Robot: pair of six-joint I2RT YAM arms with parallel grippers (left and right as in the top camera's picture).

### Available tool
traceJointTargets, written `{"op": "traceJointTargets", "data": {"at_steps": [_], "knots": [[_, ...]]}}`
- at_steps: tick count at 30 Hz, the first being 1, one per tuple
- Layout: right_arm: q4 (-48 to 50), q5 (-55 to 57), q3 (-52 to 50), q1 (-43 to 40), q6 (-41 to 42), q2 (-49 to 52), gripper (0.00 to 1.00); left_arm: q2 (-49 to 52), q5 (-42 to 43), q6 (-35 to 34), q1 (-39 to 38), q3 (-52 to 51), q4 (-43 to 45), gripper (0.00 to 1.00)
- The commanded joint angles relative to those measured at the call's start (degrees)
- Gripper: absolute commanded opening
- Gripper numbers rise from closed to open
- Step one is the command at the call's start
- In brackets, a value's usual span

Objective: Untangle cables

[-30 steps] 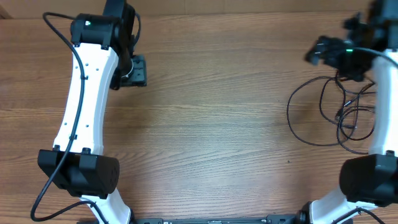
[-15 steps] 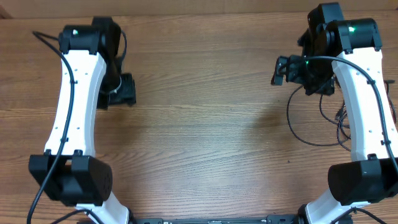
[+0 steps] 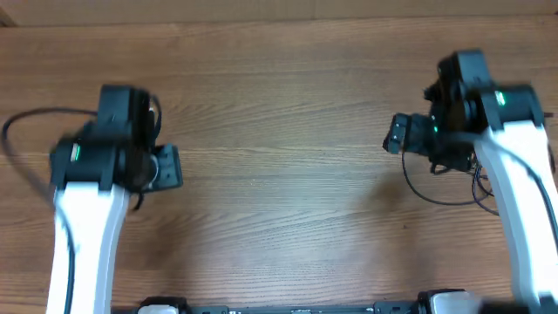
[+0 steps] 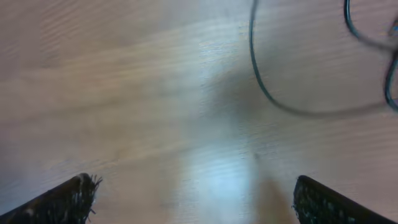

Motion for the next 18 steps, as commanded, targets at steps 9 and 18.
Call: {"op": "traceJointTargets", "data": {"at_steps": [9,18], "knots": [[19.9,4.8,-21.8,0.3,1.3,-31.3,1.00,-30.0,-1.2,-4.0,-0.3,-17.8,11.6,0.99],[22.1,7.0,-23.1,0.3,1.3,-35.8,1.00,-30.9,-0.9,-5.5,-0.3,-18.0,11.1,1.00]]}}
